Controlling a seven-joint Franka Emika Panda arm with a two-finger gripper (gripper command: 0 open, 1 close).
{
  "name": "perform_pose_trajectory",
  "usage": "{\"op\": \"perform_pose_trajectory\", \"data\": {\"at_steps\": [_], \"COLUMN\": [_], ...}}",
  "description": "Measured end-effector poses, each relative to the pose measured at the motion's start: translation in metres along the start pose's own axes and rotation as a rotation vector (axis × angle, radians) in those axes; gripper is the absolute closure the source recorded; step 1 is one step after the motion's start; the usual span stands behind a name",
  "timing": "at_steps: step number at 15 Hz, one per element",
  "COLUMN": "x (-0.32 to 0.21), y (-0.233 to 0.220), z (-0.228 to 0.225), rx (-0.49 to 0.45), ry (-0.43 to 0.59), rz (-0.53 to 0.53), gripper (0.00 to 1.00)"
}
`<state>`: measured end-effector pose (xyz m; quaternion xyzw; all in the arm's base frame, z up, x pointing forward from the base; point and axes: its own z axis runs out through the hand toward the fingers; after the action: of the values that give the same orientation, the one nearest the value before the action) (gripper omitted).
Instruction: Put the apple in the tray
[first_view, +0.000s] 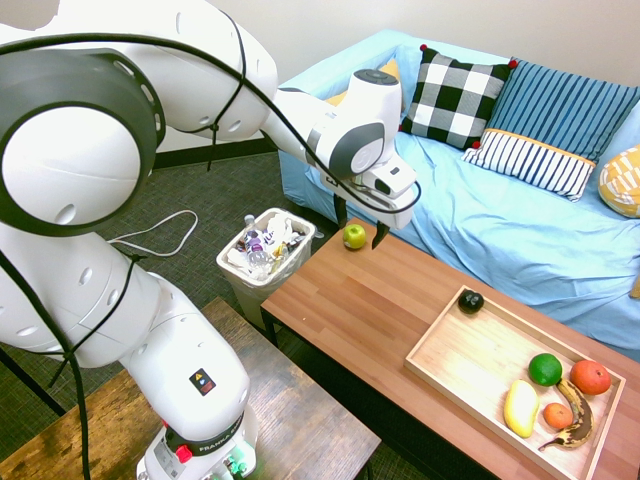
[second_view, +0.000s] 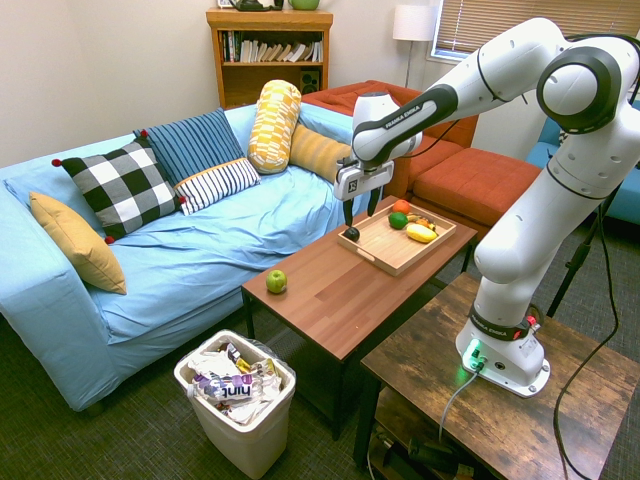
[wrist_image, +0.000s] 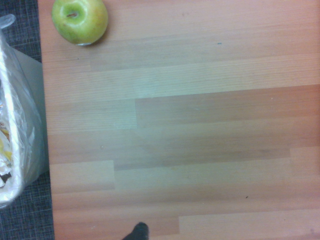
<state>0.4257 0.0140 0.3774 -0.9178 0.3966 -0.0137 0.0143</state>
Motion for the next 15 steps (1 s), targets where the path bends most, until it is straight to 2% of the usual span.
{"op": "perform_pose_trajectory", "data": {"at_steps": [6,15], "x": [0.011,0.006], "y": [-0.014,-0.122], "z": [0.019,0.106], "rx": [0.002,0.009], "ry": [-0.006,-0.018], "rz": [-0.011,-0.117], "gripper": [0.00,0.00]}}
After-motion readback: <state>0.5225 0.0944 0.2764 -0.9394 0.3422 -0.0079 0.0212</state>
